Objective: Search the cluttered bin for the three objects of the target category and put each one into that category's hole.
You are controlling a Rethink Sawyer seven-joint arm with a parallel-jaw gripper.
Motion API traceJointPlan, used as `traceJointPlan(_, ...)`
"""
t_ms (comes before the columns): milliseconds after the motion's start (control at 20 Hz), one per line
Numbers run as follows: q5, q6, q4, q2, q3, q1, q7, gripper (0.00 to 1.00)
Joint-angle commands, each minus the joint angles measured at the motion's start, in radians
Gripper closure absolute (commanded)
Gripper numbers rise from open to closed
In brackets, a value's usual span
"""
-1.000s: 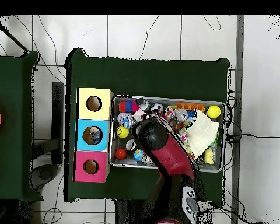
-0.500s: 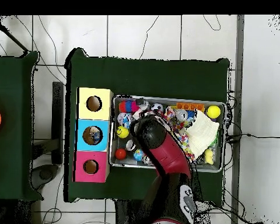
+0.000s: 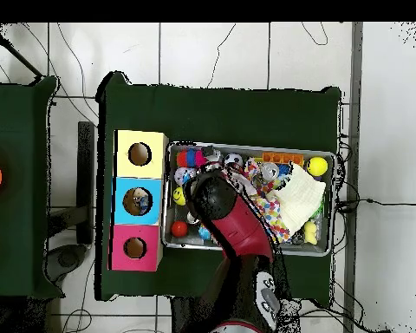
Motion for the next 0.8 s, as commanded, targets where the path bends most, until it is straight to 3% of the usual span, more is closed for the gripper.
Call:
traceJointPlan(50, 0.059, -0.068, 0.013, 0.048, 0.119, 0.019, 0.288, 0.0)
traceJointPlan(800, 0.111, -0.167, -0.001, 0.079, 0.177, 0.027, 0.321, 0.0)
